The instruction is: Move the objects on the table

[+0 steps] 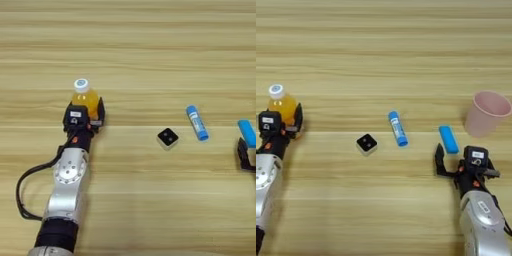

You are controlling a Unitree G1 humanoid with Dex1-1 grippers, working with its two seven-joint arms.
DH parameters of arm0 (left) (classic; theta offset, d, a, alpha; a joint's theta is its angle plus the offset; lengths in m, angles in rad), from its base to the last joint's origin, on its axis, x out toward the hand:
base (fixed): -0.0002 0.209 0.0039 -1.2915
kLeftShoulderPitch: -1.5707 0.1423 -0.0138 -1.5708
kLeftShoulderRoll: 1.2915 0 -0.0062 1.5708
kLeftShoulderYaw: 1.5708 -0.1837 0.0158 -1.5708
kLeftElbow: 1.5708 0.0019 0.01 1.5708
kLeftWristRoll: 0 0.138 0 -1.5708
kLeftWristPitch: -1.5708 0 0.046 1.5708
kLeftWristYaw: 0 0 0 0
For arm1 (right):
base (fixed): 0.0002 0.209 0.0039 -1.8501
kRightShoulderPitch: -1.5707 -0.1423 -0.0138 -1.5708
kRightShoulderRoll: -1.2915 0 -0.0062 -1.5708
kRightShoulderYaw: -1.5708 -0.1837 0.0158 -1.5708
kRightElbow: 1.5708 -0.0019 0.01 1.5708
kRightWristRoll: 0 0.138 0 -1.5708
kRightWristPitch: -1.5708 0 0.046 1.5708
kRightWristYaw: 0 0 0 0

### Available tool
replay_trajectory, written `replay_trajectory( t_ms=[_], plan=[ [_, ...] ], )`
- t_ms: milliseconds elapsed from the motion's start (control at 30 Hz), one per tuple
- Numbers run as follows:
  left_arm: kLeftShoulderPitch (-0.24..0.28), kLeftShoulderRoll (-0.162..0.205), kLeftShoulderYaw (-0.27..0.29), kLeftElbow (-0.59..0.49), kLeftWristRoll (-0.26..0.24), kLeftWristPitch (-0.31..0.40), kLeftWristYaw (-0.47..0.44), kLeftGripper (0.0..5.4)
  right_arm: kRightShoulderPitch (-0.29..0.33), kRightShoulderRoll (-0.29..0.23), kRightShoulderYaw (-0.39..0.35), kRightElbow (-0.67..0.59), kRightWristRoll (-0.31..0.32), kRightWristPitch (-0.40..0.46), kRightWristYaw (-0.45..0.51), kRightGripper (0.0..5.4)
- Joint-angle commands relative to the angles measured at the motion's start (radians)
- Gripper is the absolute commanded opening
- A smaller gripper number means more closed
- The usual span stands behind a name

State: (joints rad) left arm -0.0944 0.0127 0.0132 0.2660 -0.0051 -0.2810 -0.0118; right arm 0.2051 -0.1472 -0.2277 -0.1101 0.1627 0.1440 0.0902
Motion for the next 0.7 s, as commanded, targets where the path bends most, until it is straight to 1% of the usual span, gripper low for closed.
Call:
replay_trajectory(
  t_ms=[33, 100, 200, 333, 400, 567, 700],
  plan=[
    [-0.067, -0.039, -0.043, 0.041, 0.024, 0.008, 0.002, 3.35, -0.013, 0.008, 0.004, 0.01, -0.004, -0.003, -0.007, 5.4],
    [-0.092, -0.057, -0.061, 0.075, 0.035, 0.002, 0.007, 3.35, -0.014, 0.011, 0.005, 0.007, -0.005, -0.002, -0.01, 5.4],
    [-0.144, -0.081, -0.081, 0.167, 0.048, -0.006, 0.01, 3.35, -0.014, 0.02, 0.013, 0.0, -0.009, -0.001, -0.017, 5.4],
    [-0.202, -0.096, -0.094, 0.253, 0.056, -0.02, 0.013, 3.34, -0.011, 0.028, 0.019, -0.012, -0.009, 0.001, -0.026, 5.4],
    [-0.222, -0.099, -0.097, 0.281, 0.056, -0.026, 0.009, 3.34, -0.008, 0.033, 0.02, -0.016, -0.007, 0.0, -0.029, 5.4],
    [-0.23, -0.112, -0.119, 0.318, 0.06, -0.035, -0.004, 3.34, -0.007, 0.039, 0.021, -0.023, -0.007, 0.001, -0.032, 5.4],
    [-0.204, -0.124, -0.149, 0.309, 0.064, -0.033, -0.019, 3.34, -0.006, 0.04, 0.02, -0.022, -0.006, 0.001, -0.031, 5.4]
  ],
)
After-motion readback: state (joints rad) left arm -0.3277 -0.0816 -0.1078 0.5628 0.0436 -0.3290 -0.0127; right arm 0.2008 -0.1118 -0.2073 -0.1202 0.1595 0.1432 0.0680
